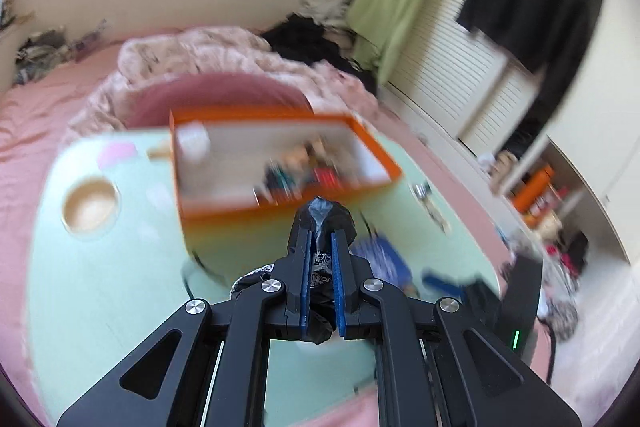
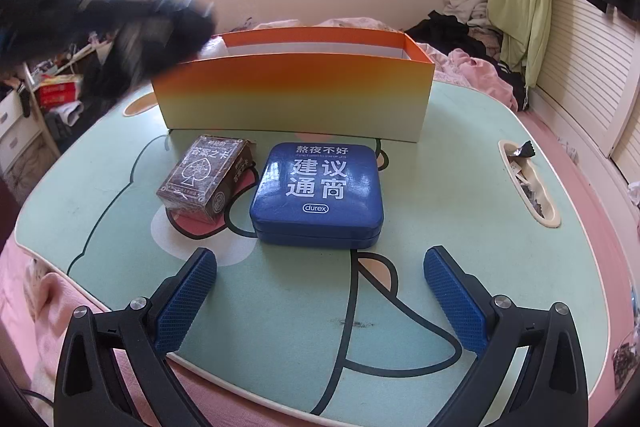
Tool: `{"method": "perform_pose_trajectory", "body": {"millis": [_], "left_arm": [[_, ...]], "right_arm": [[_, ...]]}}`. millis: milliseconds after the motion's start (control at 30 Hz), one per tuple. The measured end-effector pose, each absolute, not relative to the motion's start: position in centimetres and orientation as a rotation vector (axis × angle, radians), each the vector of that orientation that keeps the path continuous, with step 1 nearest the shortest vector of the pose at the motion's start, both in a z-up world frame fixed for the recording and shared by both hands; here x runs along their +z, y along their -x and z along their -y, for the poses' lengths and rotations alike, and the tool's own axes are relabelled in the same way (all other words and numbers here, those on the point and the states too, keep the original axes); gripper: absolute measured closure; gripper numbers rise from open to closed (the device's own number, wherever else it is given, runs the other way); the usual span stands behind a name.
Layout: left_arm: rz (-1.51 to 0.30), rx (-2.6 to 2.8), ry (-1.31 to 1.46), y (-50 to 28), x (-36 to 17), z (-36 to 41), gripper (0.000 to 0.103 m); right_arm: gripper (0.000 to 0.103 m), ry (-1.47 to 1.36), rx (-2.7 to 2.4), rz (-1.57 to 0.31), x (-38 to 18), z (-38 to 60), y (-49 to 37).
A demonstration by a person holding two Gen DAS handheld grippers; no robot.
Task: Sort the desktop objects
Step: 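Lower the black lace cloth onto the table and release with the left gripper, then reach into the orange box and grasp the clear plastic bag with the right gripper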
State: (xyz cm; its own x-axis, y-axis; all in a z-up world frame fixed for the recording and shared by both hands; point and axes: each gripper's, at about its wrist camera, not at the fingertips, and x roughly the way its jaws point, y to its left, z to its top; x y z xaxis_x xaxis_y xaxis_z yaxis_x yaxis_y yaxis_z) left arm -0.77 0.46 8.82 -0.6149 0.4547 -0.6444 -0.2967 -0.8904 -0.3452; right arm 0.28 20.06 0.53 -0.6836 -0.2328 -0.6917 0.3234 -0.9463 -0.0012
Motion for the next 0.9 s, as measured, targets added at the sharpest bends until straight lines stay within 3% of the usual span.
{"method": "perform_pose_trajectory", "body": {"millis": [67, 267, 300, 333, 400, 633, 733, 800, 900], "left_arm": [[0.279, 2.465, 1.098, 0.5, 7.2, -0.8, 0.092], [0.455, 2.499, 1.023, 0.1, 5.1, 0.9, 0.071], [0.468, 2.509, 0.988, -0.7, 5.4, 1.4, 0.059], [0.469, 2.536, 0.949, -1.6, 5.8, 2.0, 0.04], [0.456, 2.619, 0.91, -3.1, 6.1, 2.8, 0.017], [0.251, 2.642, 1.121, -5.1, 1.4, 0.8, 0.015], [-0.073, 2.794, 1.082, -5.3, 0.4, -2.6, 0.01], [-0.091, 2.801, 1.02, -5.4, 0.1, -3.6, 0.0], [-0.074, 2.769, 1.013, -5.4, 0.1, -3.7, 0.0]], "right_arm": [[0.0, -1.055, -2.627, -0.177, 0.5, -20.1, -0.3], [0.0, -1.055, -2.626, -0.176, 0.5, -20.1, -0.3], [0.0, -1.055, -2.626, -0.176, 0.5, -20.1, -0.3], [0.0, -1.054, -2.626, -0.176, 0.5, -20.0, -0.3], [0.0, -1.054, -2.627, -0.176, 0.5, -20.1, -0.3], [0.0, -1.055, -2.624, -0.177, 0.5, -20.1, -0.3], [0.0, -1.056, -2.616, -0.179, 0.4, -20.1, -0.2], [0.0, -1.057, -2.61, -0.182, 0.4, -20.1, -0.2], [0.0, -1.059, -2.602, -0.188, 0.4, -20.1, -0.1]]}}
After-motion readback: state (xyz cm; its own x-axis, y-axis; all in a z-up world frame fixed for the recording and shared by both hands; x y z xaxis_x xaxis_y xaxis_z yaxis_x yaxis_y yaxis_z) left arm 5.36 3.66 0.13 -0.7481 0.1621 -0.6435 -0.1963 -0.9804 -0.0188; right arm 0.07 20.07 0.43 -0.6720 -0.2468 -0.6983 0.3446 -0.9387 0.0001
